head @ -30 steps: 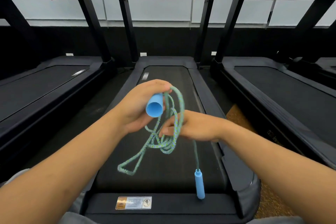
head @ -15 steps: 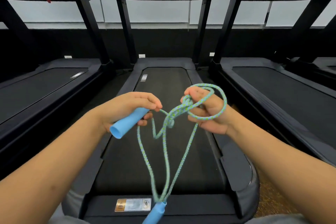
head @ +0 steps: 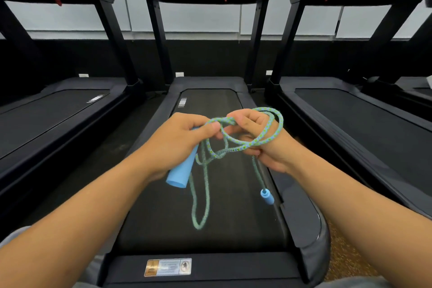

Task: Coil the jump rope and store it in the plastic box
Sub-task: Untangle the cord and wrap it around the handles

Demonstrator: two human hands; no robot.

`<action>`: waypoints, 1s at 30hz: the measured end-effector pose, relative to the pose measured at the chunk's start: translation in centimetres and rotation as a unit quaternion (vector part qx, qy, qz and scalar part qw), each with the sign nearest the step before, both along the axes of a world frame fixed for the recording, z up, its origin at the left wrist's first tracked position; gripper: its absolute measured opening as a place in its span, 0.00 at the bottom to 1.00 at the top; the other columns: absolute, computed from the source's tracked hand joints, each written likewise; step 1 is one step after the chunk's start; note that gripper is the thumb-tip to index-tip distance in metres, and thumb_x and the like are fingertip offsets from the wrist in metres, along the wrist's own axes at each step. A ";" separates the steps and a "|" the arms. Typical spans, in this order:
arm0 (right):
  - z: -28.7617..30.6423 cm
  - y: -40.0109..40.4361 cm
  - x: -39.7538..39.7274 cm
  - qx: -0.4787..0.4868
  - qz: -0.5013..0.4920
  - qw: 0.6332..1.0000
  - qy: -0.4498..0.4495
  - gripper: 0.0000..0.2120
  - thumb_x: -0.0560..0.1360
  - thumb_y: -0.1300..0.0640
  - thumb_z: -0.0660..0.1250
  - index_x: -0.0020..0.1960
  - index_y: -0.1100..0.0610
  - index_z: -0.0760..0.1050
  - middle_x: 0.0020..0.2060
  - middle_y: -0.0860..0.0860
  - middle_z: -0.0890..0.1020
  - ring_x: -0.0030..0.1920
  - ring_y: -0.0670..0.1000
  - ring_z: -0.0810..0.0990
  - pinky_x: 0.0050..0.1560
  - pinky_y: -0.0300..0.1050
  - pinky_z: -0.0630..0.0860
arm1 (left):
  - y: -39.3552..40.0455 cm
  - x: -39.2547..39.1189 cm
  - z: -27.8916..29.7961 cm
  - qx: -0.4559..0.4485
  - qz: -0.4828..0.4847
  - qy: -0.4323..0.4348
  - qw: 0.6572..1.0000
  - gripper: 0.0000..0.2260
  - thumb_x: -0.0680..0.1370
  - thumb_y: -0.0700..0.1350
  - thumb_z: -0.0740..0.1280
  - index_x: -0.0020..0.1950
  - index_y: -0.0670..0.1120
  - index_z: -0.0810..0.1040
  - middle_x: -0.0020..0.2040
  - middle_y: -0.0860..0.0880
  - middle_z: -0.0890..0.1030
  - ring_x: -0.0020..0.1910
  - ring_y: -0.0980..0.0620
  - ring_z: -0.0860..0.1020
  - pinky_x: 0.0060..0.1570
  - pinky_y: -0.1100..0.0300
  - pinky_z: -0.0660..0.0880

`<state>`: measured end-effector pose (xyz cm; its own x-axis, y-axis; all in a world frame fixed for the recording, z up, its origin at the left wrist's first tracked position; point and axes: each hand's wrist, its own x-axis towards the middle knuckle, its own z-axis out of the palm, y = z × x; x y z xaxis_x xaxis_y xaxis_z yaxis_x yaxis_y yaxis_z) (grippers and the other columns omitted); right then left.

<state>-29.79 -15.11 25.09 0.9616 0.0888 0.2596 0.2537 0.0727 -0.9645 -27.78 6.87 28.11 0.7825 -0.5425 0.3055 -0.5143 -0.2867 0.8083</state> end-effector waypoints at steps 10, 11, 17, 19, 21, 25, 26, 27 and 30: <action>-1.0 -2.1 0.0 -0.019 0.093 0.990 0.105 0.18 0.80 0.54 0.68 0.69 0.57 0.76 0.65 0.59 0.82 0.53 0.65 0.84 0.57 0.59 0.80 | 1.0 1.1 1.4 -0.207 -0.007 0.254 0.945 0.19 0.84 0.48 0.63 0.32 0.47 0.73 0.38 0.48 0.78 0.33 0.53 0.74 0.27 0.62 0.71; -1.2 -2.3 0.1 -0.034 0.091 0.990 0.103 0.20 0.80 0.56 0.67 0.70 0.59 0.75 0.67 0.59 0.81 0.57 0.66 0.84 0.61 0.60 0.78 | 1.1 1.2 1.5 -0.220 -0.015 0.269 0.937 0.19 0.83 0.48 0.63 0.33 0.47 0.73 0.37 0.48 0.78 0.33 0.53 0.74 0.28 0.61 0.71; 0.7 -2.8 -0.2 -0.212 -0.110 0.970 0.043 0.12 0.79 0.68 0.65 0.50 0.57 0.84 0.52 0.58 0.87 0.52 0.56 0.87 0.63 0.64 0.79 | 1.0 1.5 1.4 -0.214 -0.012 0.285 0.934 0.19 0.83 0.48 0.64 0.32 0.48 0.72 0.37 0.48 0.77 0.33 0.52 0.74 0.28 0.61 0.71; 2.2 -2.3 -1.1 -0.279 -0.240 0.929 -0.050 0.10 0.77 0.65 0.67 0.45 0.53 0.82 0.45 0.55 0.87 0.47 0.55 0.87 0.58 0.59 0.82 | 0.8 1.3 1.3 -0.200 -0.001 0.276 0.940 0.19 0.83 0.48 0.64 0.32 0.48 0.72 0.37 0.48 0.78 0.34 0.52 0.74 0.29 0.61 0.71; 3.9 -1.2 -2.7 -0.294 -0.273 0.903 -0.153 0.05 0.77 0.61 0.69 0.48 0.52 0.81 0.42 0.46 0.85 0.46 0.50 0.85 0.53 0.44 0.80 | 0.5 1.2 1.3 -0.184 0.008 0.265 0.946 0.19 0.83 0.48 0.65 0.32 0.48 0.72 0.37 0.48 0.78 0.35 0.52 0.74 0.30 0.61 0.72; 4.1 2.0 -4.3 -0.396 -0.145 0.883 -0.206 0.03 0.79 0.56 0.71 0.48 0.54 0.82 0.40 0.45 0.85 0.42 0.40 0.82 0.46 0.34 0.75 | -0.2 0.8 1.1 -0.157 0.011 0.261 0.952 0.18 0.83 0.49 0.65 0.33 0.48 0.72 0.37 0.49 0.79 0.34 0.53 0.75 0.32 0.60 0.71; 3.4 2.5 -3.9 -0.422 -0.138 0.876 -0.188 0.05 0.79 0.53 0.71 0.46 0.53 0.82 0.37 0.45 0.84 0.38 0.40 0.80 0.43 0.36 0.74 | -0.4 0.8 1.0 -0.154 0.010 0.263 0.952 0.18 0.83 0.49 0.65 0.33 0.48 0.72 0.37 0.49 0.79 0.34 0.53 0.75 0.32 0.60 0.71; 2.5 2.8 -3.4 -0.443 -0.139 0.870 -0.163 0.07 0.79 0.50 0.71 0.43 0.52 0.81 0.34 0.45 0.83 0.35 0.41 0.78 0.40 0.38 0.74 | -0.6 0.7 0.9 -0.154 0.008 0.266 0.952 0.18 0.83 0.48 0.65 0.33 0.48 0.72 0.37 0.49 0.79 0.34 0.53 0.74 0.33 0.60 0.72; 0.6 3.2 -2.2 -0.496 -0.127 0.855 -0.081 0.13 0.75 0.44 0.74 0.39 0.52 0.78 0.32 0.46 0.84 0.32 0.42 0.78 0.38 0.41 0.75 | -0.8 0.6 0.6 -0.141 0.013 0.262 0.955 0.18 0.83 0.48 0.64 0.34 0.48 0.72 0.36 0.50 0.79 0.34 0.53 0.74 0.30 0.62 0.72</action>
